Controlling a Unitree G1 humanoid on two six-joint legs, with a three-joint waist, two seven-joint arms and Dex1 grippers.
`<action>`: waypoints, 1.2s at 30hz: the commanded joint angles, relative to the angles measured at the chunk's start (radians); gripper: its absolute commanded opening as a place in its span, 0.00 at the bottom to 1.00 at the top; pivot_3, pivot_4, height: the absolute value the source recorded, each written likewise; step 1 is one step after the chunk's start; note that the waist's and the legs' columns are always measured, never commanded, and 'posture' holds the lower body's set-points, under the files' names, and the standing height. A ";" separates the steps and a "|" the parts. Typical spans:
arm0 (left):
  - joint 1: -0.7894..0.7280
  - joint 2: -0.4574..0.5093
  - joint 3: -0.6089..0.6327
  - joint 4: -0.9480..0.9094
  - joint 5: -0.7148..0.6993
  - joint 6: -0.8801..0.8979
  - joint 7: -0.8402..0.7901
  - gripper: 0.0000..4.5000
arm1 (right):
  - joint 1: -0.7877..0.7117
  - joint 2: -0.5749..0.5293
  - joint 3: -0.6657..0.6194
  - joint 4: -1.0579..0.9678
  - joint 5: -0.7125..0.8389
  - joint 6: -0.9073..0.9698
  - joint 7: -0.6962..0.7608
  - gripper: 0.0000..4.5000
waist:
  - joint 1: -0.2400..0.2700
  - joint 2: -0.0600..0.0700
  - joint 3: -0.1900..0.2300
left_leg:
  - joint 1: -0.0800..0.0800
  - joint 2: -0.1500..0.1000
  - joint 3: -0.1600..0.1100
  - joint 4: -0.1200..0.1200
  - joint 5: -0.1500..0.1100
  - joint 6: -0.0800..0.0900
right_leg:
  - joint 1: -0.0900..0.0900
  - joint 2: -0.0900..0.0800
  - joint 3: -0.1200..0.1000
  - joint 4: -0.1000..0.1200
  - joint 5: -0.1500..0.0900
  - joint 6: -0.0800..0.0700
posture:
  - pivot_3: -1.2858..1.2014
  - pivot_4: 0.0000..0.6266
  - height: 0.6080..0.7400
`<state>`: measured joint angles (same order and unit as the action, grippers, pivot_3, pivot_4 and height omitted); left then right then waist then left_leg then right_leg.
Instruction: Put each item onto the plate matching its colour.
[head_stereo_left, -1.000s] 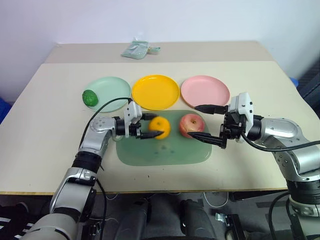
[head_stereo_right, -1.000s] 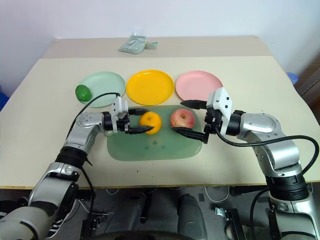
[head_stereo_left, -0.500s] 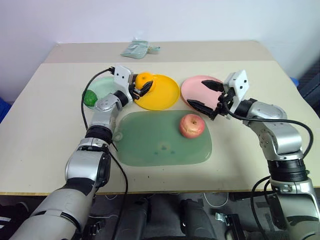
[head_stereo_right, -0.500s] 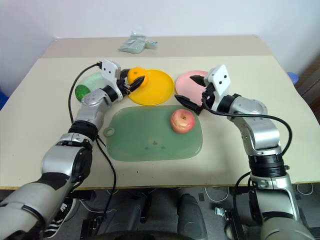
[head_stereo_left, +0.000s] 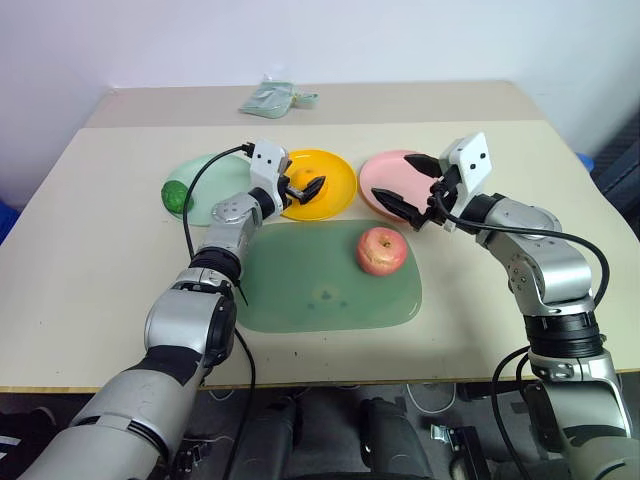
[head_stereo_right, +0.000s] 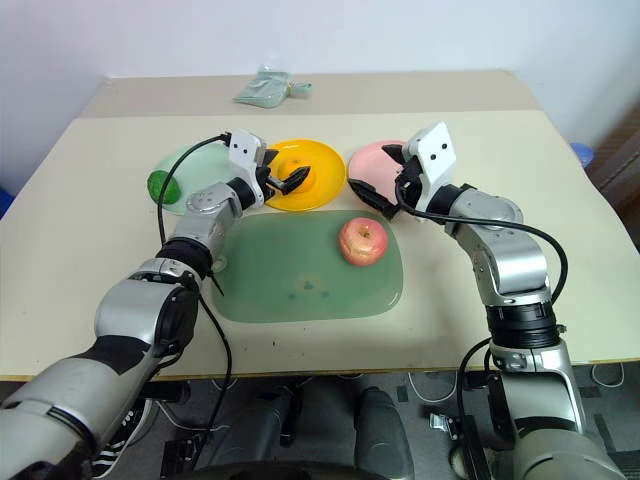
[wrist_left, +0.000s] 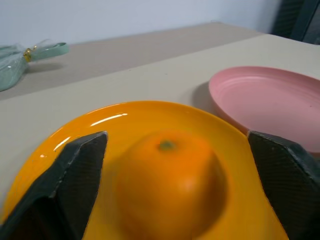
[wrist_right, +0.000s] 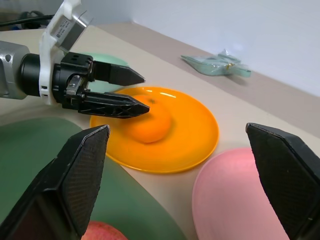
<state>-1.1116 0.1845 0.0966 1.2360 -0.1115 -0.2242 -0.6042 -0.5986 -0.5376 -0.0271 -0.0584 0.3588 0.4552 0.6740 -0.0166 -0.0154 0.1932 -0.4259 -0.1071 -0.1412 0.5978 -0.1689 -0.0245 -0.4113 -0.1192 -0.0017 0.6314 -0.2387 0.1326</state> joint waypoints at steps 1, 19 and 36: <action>-0.033 0.011 0.030 -0.046 -0.028 -0.026 -0.065 1.00 | 0.005 -0.017 -0.025 -0.077 0.052 0.046 0.034 1.00 | 0.001 0.000 0.000 | 0.000 0.000 0.000 0.000 0.000 0.000 | 0.000 0.000 0.000 0.000 0.000 0.000 | 0.52 0.24 1.00; 0.317 0.270 -0.014 -0.718 -0.295 0.396 -0.827 1.00 | 0.098 -0.134 0.110 -0.130 0.007 0.126 0.153 1.00 | -0.020 0.000 0.000 | 0.000 0.002 -0.001 0.000 0.000 0.000 | 0.000 0.000 0.000 0.000 0.000 -0.001 | 0.52 0.24 1.00; 0.448 0.319 -0.032 -0.908 -0.327 0.457 -0.797 1.00 | 0.117 -0.136 0.153 -0.028 -0.069 0.091 0.214 0.75 | -0.011 0.000 -0.001 | 0.001 0.003 -0.002 0.000 0.000 0.000 | 0.000 0.000 0.002 0.000 0.000 -0.001 | 0.52 0.24 1.00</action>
<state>-0.6630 0.4913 0.0598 0.3660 -0.4240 0.2354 -1.4072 -0.4827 -0.6777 0.1305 -0.1018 0.2964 0.5348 0.8874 -0.0277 -0.0152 0.1926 -0.4241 -0.1038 -0.1432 0.5978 -0.1691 -0.0246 -0.4103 -0.1192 -0.0001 0.6312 -0.2389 0.1318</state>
